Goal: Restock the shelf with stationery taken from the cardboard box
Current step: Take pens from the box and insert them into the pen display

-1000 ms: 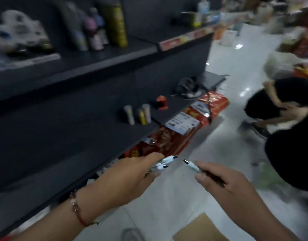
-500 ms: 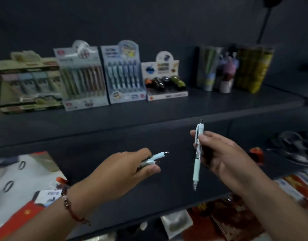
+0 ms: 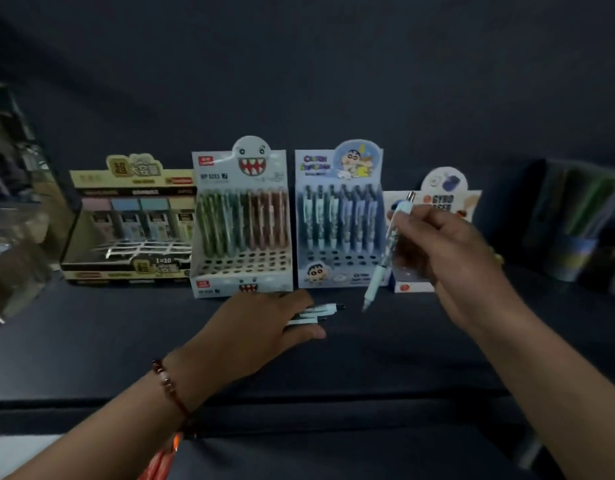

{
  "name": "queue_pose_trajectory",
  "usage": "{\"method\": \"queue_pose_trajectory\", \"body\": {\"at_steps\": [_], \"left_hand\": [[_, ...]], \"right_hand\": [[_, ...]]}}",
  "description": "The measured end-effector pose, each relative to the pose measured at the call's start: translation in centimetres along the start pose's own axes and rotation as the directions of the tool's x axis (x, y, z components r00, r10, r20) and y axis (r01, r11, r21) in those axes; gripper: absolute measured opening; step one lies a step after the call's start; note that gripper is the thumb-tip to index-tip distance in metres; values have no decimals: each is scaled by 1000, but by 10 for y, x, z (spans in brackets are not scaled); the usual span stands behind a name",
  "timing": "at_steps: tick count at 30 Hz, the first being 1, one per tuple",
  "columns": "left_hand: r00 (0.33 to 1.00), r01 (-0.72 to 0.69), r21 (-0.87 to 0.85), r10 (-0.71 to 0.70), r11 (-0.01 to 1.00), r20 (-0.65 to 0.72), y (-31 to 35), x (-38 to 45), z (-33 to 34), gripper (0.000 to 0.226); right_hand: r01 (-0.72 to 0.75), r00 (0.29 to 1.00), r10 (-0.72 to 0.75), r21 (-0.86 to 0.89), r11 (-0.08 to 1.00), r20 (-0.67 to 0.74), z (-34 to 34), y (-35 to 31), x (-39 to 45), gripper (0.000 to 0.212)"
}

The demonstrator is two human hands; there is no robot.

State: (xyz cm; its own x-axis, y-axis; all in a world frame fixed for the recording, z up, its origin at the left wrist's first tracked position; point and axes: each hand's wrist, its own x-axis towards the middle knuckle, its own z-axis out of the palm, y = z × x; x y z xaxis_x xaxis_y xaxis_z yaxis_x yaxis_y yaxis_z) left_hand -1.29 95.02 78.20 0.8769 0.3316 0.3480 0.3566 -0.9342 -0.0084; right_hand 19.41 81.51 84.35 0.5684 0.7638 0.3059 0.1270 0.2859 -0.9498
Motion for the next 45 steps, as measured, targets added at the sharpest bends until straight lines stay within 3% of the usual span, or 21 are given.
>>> {"method": "queue_pose_trajectory", "body": {"at_steps": [6, 11, 16, 22, 30, 36, 42, 45], "left_hand": [[995, 19, 38, -23, 999, 93, -24, 25, 0, 67], [999, -10, -42, 12, 999, 47, -50, 32, 9, 62], [1000, 17, -177, -13, 984, 21, -61, 31, 15, 52], [1000, 4, -200, -8, 980, -20, -62, 31, 15, 53], [1000, -3, -212, -2, 977, -24, -58, 30, 13, 49], [1000, 5, -197, -10, 980, -21, -56, 33, 9, 54], [999, 15, -247, -25, 969, -36, -57, 29, 6, 40], [998, 23, -255, -36, 967, -45, -57, 28, 4, 37]], "right_hand": [[194, 979, -202, -170, 966, -30, 28, 15, 63, 15], [288, 951, -309, -315, 904, -17, 62, 42, 88, 20], [261, 954, -298, -435, 862, -18, 76, 68, 96, 36], [278, 940, -339, -473, 836, -45, 74, 72, 100, 40], [224, 966, -256, -560, 798, 21, 83, 84, 102, 38], [255, 957, -283, -658, 709, 66, 90, 80, 103, 20], [198, 975, -220, -612, 766, 40, 97, 90, 106, 28], [145, 984, -175, -543, 827, -4, 93, 82, 100, 23]]}}
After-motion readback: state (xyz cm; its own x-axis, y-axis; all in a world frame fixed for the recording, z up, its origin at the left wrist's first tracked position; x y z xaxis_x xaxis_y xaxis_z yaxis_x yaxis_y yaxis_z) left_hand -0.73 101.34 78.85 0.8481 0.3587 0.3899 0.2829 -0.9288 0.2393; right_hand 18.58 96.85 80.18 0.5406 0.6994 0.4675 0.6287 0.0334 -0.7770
